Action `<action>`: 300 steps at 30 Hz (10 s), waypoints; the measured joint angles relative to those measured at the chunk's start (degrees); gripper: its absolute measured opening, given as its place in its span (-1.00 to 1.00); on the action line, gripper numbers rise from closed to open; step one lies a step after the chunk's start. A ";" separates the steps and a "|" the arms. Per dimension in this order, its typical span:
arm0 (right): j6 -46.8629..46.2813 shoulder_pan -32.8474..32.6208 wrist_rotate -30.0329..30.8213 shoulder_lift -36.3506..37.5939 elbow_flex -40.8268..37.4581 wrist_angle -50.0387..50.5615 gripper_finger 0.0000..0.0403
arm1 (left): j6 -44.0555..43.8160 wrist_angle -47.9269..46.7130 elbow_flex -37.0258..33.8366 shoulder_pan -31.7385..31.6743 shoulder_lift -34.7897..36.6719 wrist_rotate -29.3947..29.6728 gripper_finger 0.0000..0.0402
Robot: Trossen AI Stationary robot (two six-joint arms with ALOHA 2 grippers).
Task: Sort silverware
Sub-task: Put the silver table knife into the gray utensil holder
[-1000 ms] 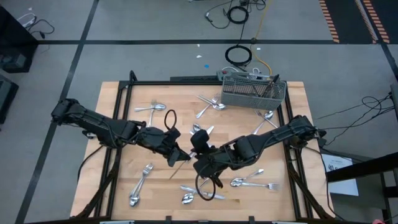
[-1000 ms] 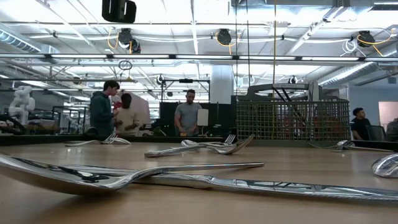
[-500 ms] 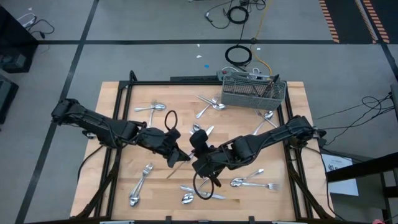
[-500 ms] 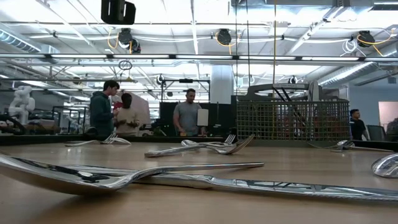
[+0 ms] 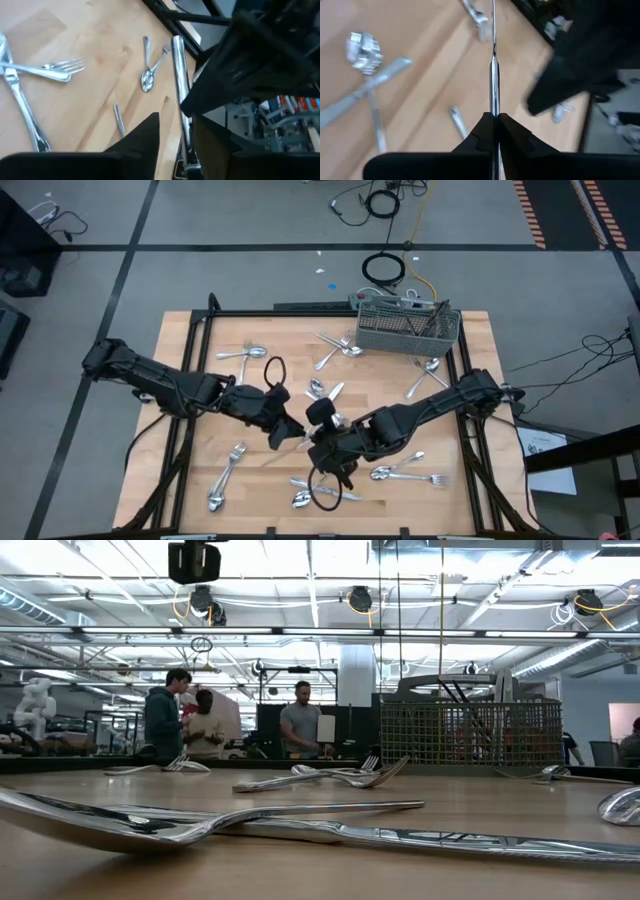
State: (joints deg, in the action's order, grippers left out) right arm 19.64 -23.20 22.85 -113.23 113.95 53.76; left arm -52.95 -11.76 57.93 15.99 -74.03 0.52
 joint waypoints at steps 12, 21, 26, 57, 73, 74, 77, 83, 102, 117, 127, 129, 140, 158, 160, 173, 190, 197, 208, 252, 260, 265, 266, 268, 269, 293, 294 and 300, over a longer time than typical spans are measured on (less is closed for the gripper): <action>-14.86 -1.29 -4.53 3.68 0.00 4.05 -1.00 | 11.07 -2.70 0.00 -3.00 7.22 -2.10 -0.22; -22.84 -0.09 2.21 17.61 -10.92 2.77 -1.00 | 16.95 -2.85 0.00 -0.93 16.84 13.42 -0.22; -32.34 -0.15 13.57 34.80 -32.41 -11.22 -1.00 | 20.95 -2.78 -0.08 3.59 21.70 19.45 -0.22; -44.02 21.85 54.03 72.00 -91.43 -49.02 -1.00 | 19.21 -5.05 -0.24 10.42 14.88 38.50 -0.22; -17.42 49.91 25.88 72.72 -108.56 -96.46 -1.00 | 15.15 3.05 -0.26 1.00 8.33 39.38 -0.22; -17.48 51.78 22.42 72.23 -108.56 -96.39 -1.00 | 15.12 3.80 -0.26 0.82 7.91 38.86 -0.22; -17.31 56.42 15.96 69.91 -108.59 -96.08 -1.00 | 15.13 3.87 -0.26 0.57 6.99 37.97 -0.22; -17.42 61.03 15.68 65.81 -108.59 -99.78 -1.00 | 15.80 3.66 -0.26 0.53 6.85 35.75 -0.22; -26.72 62.18 14.30 58.40 -108.59 -100.26 -0.87 | 17.82 3.29 -0.26 0.53 6.87 33.96 -0.22; -26.17 62.10 3.66 61.65 -106.82 -102.54 -0.43 | 17.84 3.10 -0.26 0.53 6.87 30.96 -0.22; -20.64 57.55 -12.62 64.66 -89.62 -86.04 -0.44 | 22.42 2.53 -0.26 0.53 7.14 23.37 -0.22; -20.33 55.61 -15.31 63.89 -83.69 -77.48 -0.44 | 23.72 0.49 -0.26 0.55 7.49 20.51 -0.22; -27.63 39.66 -25.78 56.81 -63.01 -47.97 -0.45 | 23.84 -13.64 -0.26 0.77 12.27 19.08 -0.22; -33.63 2.56 -22.96 24.52 -45.85 -41.44 -0.45 | 34.27 -29.85 -0.26 1.03 16.68 22.23 -0.22; -38.26 1.10 -22.67 20.92 -44.16 -41.40 -0.45 | 35.67 -29.91 -0.26 1.03 16.68 22.23 -0.22; -59.43 -8.27 -15.19 2.73 -34.60 -41.13 -0.45 | 38.17 -28.17 -1.82 1.13 16.41 17.10 -0.22; -74.75 -13.76 -9.11 -0.50 -34.40 -34.70 -0.45 | 38.41 15.89 -31.17 1.77 12.94 5.63 -0.22; -74.42 -13.90 -9.20 -0.46 -34.38 -33.23 -0.45 | 39.84 23.25 -31.25 3.21 2.89 0.91 -0.33; -70.02 -15.65 -6.01 -0.46 -34.40 -29.95 -0.45 | 33.61 37.27 -29.71 11.31 -10.54 6.78 -0.85; 5.73 21.91 -27.60 6.37 -34.38 -29.83 -0.45 | 29.45 -16.91 -18.43 19.49 19.46 31.59 -0.85; 14.81 24.27 -32.23 2.51 -34.40 -31.40 -0.45 | 30.96 -17.23 -18.45 15.98 19.87 37.13 -0.59; 23.38 24.37 -34.21 1.42 -34.42 -30.07 -0.45 | 30.86 -13.71 -18.47 12.24 19.73 38.77 -0.28; 24.73 24.38 -34.79 1.08 -34.41 -30.24 -0.45 | 30.89 -13.08 -18.47 11.51 19.63 39.01 -0.23; 26.54 24.37 -34.97 0.65 -34.40 -29.33 -0.45 | 30.91 -12.49 -18.47 10.15 19.53 39.04 -0.14; 27.49 24.37 -35.03 0.09 -34.40 -28.75 -0.45 | 30.87 -12.38 -18.47 9.59 19.50 39.04 -0.10; 32.26 24.39 -34.51 -8.28 -31.66 -30.32 -0.45 | 30.79 -11.12 -18.49 5.51 18.52 38.44 -0.04; 32.28 24.39 -34.35 -9.01 -30.86 -29.72 -0.45 | 30.77 -11.11 -18.49 5.51 18.52 38.04 -0.04; 32.50 24.67 -33.79 -10.51 -27.98 -25.27 -0.45 | 30.76 -11.33 -18.49 5.51 18.52 35.53 -0.04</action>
State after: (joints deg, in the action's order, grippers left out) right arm 52.14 1.47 -10.94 -123.74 85.97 28.49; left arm -22.20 -23.09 39.44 21.50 -55.51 36.04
